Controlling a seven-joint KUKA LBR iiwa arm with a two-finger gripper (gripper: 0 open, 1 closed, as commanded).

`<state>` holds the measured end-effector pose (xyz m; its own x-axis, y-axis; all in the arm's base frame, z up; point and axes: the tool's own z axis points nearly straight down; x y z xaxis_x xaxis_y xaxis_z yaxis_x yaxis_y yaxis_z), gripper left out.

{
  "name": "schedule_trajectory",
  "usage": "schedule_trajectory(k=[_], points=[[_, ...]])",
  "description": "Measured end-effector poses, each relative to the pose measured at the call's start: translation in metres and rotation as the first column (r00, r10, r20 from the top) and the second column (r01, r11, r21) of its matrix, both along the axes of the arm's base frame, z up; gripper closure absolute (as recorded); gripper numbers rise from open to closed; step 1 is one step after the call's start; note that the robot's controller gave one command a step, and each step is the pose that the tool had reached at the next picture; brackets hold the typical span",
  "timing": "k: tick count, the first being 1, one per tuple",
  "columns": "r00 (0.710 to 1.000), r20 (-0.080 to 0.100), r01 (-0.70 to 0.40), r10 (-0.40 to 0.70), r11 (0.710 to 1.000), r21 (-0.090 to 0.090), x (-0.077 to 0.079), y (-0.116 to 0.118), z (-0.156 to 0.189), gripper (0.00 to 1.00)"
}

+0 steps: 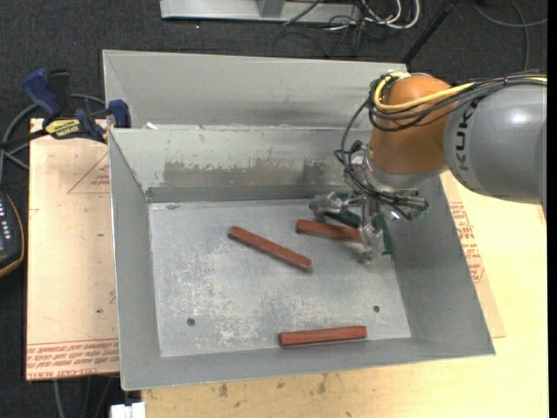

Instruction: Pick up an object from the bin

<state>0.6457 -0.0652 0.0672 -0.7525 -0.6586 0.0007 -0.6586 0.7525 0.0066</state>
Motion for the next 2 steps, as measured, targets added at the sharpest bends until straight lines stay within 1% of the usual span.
schedule_trajectory(k=[1,2], points=[[1.000,0.007,0.006,-0.006,1.000,-0.002,0.002,-0.003,0.005,1.00],[0.999,0.018,0.051,-0.051,0.999,-0.003,-0.002,0.028,0.178,1.00]])
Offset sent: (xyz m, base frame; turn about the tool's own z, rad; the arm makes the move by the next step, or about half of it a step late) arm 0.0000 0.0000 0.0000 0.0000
